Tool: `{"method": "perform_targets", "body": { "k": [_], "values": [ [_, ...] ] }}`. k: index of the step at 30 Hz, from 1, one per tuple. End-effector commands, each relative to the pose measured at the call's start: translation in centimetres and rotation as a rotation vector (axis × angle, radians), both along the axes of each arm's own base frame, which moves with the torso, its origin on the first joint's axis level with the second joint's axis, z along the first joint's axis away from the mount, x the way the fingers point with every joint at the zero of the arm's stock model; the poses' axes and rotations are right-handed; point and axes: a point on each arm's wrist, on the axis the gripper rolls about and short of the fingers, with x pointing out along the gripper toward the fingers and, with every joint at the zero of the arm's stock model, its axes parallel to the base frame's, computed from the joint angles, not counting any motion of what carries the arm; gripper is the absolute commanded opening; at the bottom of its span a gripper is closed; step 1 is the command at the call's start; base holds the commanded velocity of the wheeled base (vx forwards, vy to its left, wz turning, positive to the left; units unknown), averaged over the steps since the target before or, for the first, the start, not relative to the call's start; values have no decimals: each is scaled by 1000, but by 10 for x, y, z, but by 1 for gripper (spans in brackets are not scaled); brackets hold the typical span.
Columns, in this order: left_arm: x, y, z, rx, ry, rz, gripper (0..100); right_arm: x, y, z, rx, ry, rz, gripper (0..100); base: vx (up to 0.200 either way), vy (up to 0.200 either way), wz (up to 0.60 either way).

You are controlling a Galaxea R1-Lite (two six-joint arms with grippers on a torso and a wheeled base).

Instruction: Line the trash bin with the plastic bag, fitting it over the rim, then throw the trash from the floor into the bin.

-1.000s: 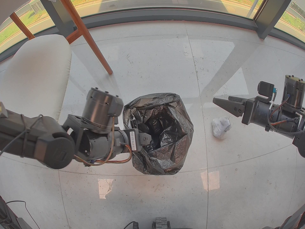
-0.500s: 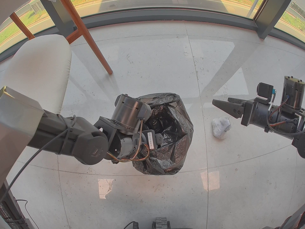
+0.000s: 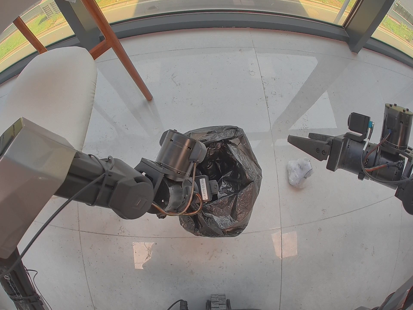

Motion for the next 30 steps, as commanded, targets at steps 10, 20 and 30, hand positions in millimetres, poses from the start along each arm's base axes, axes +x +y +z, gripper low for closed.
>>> {"method": "perform_targets", "body": {
  "k": [10,20,30],
  "values": [
    [15,-4,-14,6,13,16,0,1,-4,2,2,-8,-13,100,0,0,0],
    [15,-6,-7,-7,-6,12,0,3,-10,1,1,-5,-39,100,0,0,0],
    [10,28,20,7,-48,62,0,4,-10,1,1,-5,-39,100,0,0,0]
  ]
}}
